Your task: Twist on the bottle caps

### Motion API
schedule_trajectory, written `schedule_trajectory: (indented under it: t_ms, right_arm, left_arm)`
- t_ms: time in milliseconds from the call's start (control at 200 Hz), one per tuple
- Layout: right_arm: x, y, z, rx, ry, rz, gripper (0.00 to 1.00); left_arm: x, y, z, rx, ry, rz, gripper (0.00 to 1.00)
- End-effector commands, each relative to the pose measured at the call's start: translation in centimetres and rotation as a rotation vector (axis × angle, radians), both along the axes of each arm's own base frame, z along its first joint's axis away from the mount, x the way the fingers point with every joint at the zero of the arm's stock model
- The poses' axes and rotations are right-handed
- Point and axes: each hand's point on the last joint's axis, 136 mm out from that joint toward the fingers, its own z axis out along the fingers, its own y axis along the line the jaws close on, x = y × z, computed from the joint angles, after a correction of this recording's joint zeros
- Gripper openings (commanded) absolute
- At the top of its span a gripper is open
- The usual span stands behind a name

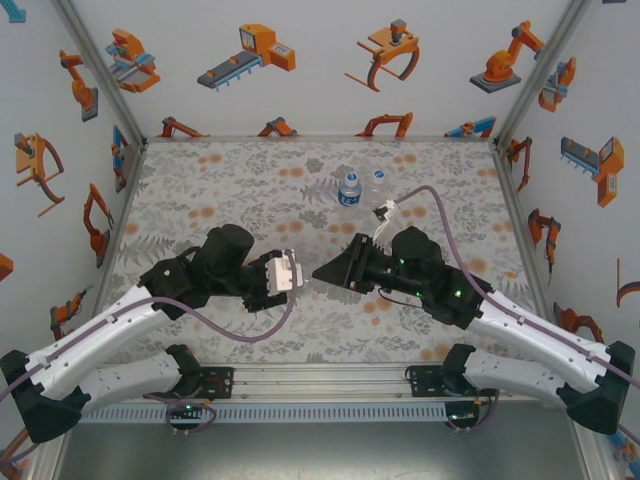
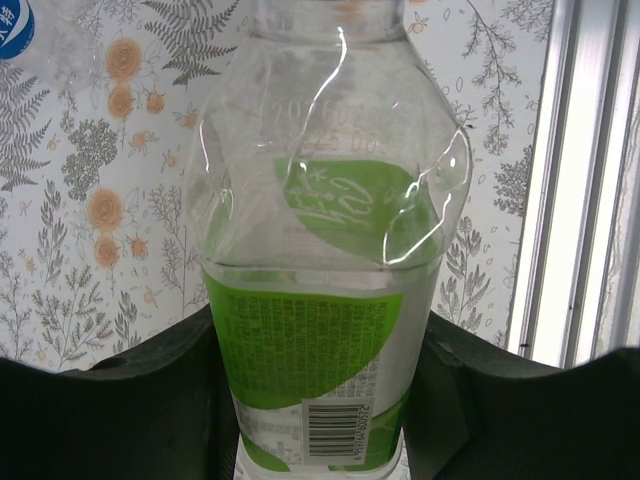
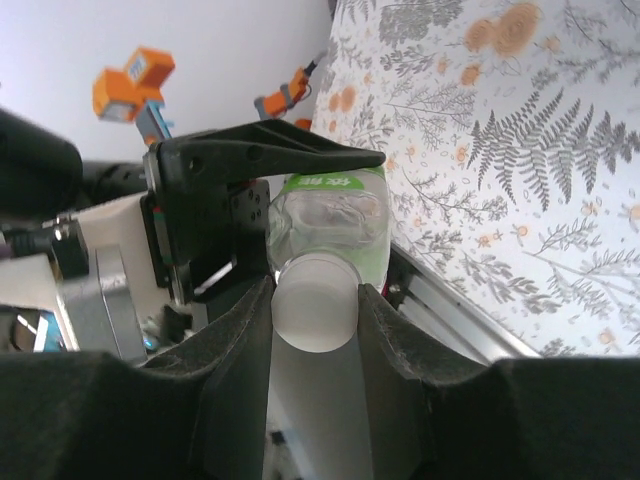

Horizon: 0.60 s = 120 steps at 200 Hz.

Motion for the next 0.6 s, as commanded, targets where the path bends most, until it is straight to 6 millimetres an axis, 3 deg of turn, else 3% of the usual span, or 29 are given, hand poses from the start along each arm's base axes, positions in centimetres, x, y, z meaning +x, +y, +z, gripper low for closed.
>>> schedule_trajectory:
  t_ms: [0, 55, 100, 185, 275, 330, 426, 596]
  right_arm:
    - [0.9, -1.1, -4.6, -0.050, 0.193, -0.150, 0.00]
    - [0.9, -1.1, -4.5, -0.051, 0.188, -0.149, 0.00]
    - [1.0, -1.2, -4.3, -0.060, 0.166, -0.147, 0.06]
    - [1.2, -1.6, -3.4, -0.103, 0.089, -0.137, 0.28]
    - [1.3, -1.8, -0.9, -0.134, -0.066, -0.088, 0.51]
    - [1.2, -1.8, 0.9, -0.161, -0.170, -0.051, 0.59]
    - [0.5, -1.6, 4.3, -0.223, -0.412, 0.064, 0.64]
    - [-1.3, -1.3, 7.5, -0.331, -0.812, 0.269, 0.63]
  left_arm:
    - [0.4, -3.1, 6.2, -0.237, -0.117, -0.069, 0.00]
    - [0.4, -3.1, 6.2, -0.233, -0.116, -0.070, 0.00]
    - [0.4, -3.1, 6.0, -0.227, -0.112, -0.075, 0.00]
    - [0.1, -3.0, 5.6, -0.215, -0.102, -0.088, 0.00]
    - [-0.2, -2.9, 5.3, -0.204, -0.086, -0.095, 0.00]
    - [-0.4, -2.8, 5.0, -0.197, -0.070, -0.098, 0.00]
    - [-0.9, -2.6, 4.7, -0.191, -0.043, -0.109, 0.00]
    - [-2.2, -2.2, 4.6, -0.176, 0.031, -0.132, 0.00]
